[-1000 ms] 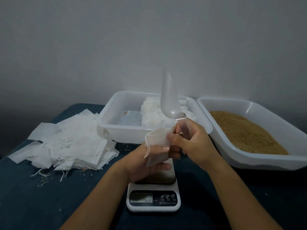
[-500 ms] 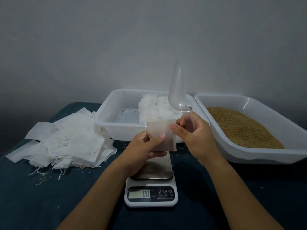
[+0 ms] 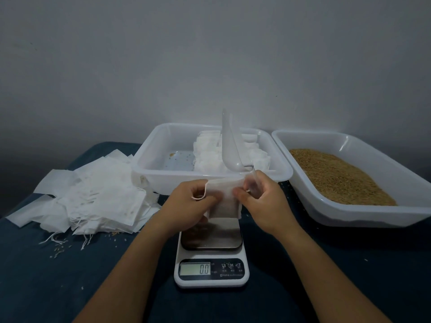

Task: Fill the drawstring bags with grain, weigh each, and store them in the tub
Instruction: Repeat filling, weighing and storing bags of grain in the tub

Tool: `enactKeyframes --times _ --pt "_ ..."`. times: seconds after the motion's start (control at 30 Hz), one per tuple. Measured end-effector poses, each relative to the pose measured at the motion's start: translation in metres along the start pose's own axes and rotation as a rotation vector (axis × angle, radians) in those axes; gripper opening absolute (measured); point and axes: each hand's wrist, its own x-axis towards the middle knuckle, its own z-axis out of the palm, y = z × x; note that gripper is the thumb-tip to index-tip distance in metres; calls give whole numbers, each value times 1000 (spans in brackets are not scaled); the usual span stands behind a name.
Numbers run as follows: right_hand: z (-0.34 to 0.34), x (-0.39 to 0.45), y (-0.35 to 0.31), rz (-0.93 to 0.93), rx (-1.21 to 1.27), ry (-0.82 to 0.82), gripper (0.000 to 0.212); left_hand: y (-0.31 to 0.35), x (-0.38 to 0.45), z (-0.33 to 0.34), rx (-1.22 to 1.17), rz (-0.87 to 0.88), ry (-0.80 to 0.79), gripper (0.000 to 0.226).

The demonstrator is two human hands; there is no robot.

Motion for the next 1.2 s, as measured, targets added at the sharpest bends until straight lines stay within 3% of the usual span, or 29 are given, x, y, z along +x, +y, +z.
enactKeyframes --times 0.2,0.47,0.63,0.87,1.2 --pt "10 -5 9 84 -41 -40 29 -8 -2 -17 16 -71 -95 14" --pt "17 -8 13 145 -264 -42 25 -20 4 -23 427 -80 -75 17" --pt "2 -7 12 143 -335 39 29 -28 8 -28 363 -118 80 26" --pt "-10 -7 17 88 -318 194 24 -49 19 -39 231 -335 457 13" --pt "-10 -6 25 78 -299 238 20 -60 19 -46 365 -370 464 13"
